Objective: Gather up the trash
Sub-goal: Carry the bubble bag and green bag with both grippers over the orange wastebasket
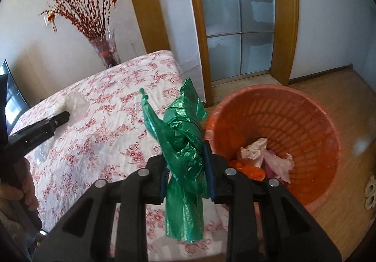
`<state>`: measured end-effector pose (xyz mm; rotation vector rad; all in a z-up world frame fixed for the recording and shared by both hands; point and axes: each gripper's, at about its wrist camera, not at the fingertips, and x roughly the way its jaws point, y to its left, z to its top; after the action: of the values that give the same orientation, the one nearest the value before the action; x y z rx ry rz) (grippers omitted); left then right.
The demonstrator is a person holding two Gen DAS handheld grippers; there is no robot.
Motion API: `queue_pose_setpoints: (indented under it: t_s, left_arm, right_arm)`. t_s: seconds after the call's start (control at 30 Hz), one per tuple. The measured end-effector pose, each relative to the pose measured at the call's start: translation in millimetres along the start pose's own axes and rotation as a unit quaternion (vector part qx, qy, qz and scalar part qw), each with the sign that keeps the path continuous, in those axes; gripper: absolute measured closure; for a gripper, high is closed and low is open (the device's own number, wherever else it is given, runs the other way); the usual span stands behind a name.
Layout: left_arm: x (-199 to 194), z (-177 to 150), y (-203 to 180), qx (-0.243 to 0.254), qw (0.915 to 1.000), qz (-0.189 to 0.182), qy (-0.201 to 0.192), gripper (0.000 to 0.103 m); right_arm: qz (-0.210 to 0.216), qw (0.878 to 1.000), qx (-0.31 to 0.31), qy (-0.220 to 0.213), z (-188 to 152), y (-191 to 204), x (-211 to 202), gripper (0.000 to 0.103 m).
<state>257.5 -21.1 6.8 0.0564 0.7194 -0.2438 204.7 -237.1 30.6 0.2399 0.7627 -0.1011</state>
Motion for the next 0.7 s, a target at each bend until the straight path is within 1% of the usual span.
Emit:
queue_pose_setpoints:
  t_s: [0.33,0.7]
  left_arm:
    - [-8.5,-2.9,-54.1,0.029,0.9988,-0.040,-0.002,0.061]
    - [-6.1,-8.2,-113.8,0.048,0.9942,-0.096,0.013,0.061]
  right_arm:
    - [-0.015,0.999,0.025,-0.013,-7.2,-31.9,-19.4,0.076]
    - [-0.043,0.997,0.061,-0.024,-8.8,-77.2,-25.4,0.076]
